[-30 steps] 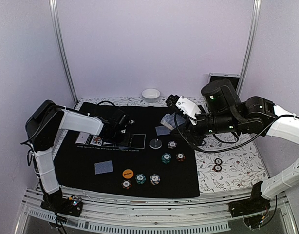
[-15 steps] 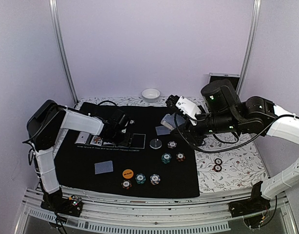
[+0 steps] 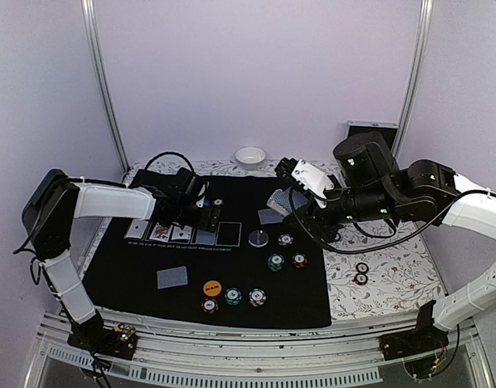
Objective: Distribute texas hold em gaming equipment
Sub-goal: Adjust the poker card in the community card area, then pick up the poker card from the face-down deck piles.
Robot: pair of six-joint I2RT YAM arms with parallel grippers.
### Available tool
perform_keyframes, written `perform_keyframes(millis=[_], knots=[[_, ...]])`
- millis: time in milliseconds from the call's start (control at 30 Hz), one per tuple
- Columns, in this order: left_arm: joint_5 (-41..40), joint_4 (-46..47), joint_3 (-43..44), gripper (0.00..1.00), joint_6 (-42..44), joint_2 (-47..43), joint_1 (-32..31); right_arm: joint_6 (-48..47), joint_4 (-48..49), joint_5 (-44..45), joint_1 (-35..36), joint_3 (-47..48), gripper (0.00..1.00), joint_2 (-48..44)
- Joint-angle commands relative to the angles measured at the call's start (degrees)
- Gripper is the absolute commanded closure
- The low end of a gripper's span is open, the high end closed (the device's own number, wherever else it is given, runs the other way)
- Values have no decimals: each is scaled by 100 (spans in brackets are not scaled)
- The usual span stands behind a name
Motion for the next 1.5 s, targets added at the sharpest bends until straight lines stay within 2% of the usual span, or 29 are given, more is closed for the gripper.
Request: perform_keyframes(millis=[0, 133, 200, 300, 400, 533, 667, 800, 1067, 1233, 1467], knots=[[21, 213, -55, 11, 281, -704, -27, 71, 31, 29, 28, 77, 96, -91], [151, 492, -158, 11, 761, -1534, -322, 64, 30, 12, 28, 79, 96, -62], [512, 734, -258, 12, 1006, -2037, -452, 61, 22, 11, 25, 95, 96, -27], [1802, 1029, -338, 16, 1013, -2830, -522, 32, 39, -18, 30, 137, 96, 49], [3463, 1294, -251, 15, 629, -3137, -671, 4, 60, -46, 30, 183, 96, 139], [4081, 891, 226, 11, 294, -2843, -975, -33, 115, -122, 28, 242, 96, 222], [4137, 546, 681, 7, 643, -2428, -1352, -48, 84, -174, 52, 324, 96, 336], [3962, 453, 988, 11, 1101, -2129, -1644, -65, 110, -276, 86, 400, 96, 389], [3601, 353, 1347, 18, 1487, -1847, -1749, -76, 129, -403, 103, 408, 96, 478], [3315, -14, 1597, 22, 1744, -1608, -1812, -92, 148, -415, 106, 434, 96, 488], [3297, -130, 1657, 17, 2121, -1566, -1895, -96, 156, -432, 107, 413, 96, 481]])
